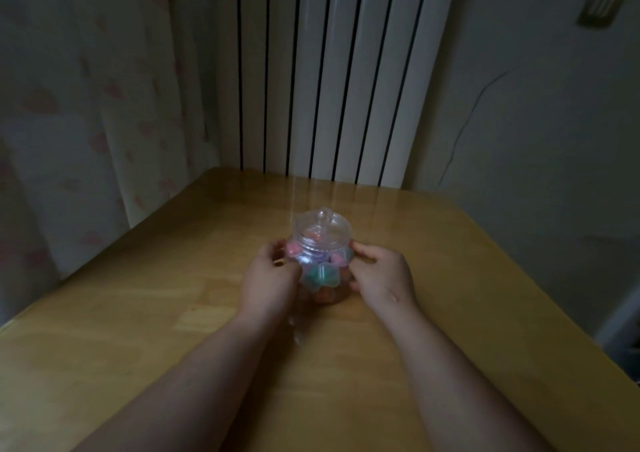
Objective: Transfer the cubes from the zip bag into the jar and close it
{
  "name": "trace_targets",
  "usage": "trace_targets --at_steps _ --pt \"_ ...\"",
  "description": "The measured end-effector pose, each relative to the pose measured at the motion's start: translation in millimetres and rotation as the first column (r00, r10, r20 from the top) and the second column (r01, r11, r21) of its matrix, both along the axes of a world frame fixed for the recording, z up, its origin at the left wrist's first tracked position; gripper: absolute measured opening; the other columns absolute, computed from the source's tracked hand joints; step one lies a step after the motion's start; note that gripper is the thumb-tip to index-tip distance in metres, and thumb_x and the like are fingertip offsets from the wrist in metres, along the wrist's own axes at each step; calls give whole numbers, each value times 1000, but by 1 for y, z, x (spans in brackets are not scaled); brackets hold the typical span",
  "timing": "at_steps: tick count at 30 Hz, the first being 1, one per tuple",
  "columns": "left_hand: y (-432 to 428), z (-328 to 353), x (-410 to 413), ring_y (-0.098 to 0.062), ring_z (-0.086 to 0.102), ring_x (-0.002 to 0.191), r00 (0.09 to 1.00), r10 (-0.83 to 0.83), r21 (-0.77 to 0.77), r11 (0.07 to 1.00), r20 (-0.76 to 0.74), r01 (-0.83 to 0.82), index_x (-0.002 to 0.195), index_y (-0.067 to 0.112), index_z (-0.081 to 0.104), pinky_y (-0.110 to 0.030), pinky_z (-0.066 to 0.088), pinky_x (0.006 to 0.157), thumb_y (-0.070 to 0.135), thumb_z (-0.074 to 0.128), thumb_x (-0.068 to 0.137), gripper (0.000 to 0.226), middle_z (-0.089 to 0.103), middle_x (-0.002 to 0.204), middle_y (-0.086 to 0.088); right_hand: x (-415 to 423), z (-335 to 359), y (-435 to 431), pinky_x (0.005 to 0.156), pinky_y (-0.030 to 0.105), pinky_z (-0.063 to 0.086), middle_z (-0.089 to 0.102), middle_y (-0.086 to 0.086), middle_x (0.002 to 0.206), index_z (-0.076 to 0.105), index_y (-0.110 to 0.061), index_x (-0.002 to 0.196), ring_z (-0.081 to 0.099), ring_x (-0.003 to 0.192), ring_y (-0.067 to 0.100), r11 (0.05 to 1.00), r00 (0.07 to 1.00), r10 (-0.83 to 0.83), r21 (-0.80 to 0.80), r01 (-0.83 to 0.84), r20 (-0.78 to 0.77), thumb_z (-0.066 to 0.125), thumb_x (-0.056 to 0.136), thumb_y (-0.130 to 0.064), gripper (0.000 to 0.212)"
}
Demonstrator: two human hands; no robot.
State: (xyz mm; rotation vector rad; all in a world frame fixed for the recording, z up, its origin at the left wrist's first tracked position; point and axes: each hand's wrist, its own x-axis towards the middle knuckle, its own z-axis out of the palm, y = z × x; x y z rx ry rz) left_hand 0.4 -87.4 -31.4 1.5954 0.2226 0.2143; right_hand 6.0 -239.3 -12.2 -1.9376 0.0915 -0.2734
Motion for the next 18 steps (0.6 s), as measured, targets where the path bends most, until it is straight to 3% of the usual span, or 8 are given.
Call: trace_targets --at_steps 5,8,11,13,15,18 --pt "0 11 -2 -24 73 74 999 -12 7 1000 -51 13 130 24 52 -45 63 63 9 59 84 49 65 113 -2 1 9 -1 89 42 58 70 -1 118 69 -18 120 66 103 18 1000 999 -12 -10 12 -37 66 84 -14 37" --pt "2 17 1 -30 72 80 996 -34 8 999 -81 35 130 16 52 -51 62 71 8 58 81 50 65 106 -6 -1 16 -4 90 41 57 67 -7 108 66 -17 124 64 96 13 1000 996 24 -14 -26 -84 62 87 -9 38" --pt "4 26 1 -29 68 94 996 -33 29 999 -84 36 137 15 49 -48 60 83 10 58 84 54 63 119 -11 -7 19 -4 92 41 55 68 -3 117 62 -18 129 63 104 15 996 997 48 -66 -52 -63 65 85 -13 45" --pt "4 32 -2 -23 63 105 999 -10 96 995 -33 13 142 19 46 -39 57 83 15 61 89 55 56 136 -7 -10 21 -6 91 32 53 67 0 123 61 -16 131 61 107 14 997 999 27 -67 -29 -25 64 84 -13 47" --pt "4 37 -5 -16 57 109 999 -4 124 992 54 -2 143 22 45 -25 50 71 18 62 92 54 52 142 -1 -14 26 -8 84 22 44 66 0 124 61 -15 131 57 104 9 994 1000 -5 -107 8 26 63 86 -13 45" --pt "4 45 -15 -12 48 124 985 -26 154 988 172 -1 143 27 46 -23 46 81 15 63 91 56 49 145 5 -23 32 -11 78 13 39 64 -1 128 59 -15 132 54 103 4 988 991 19 -155 2 132 60 90 -11 43"
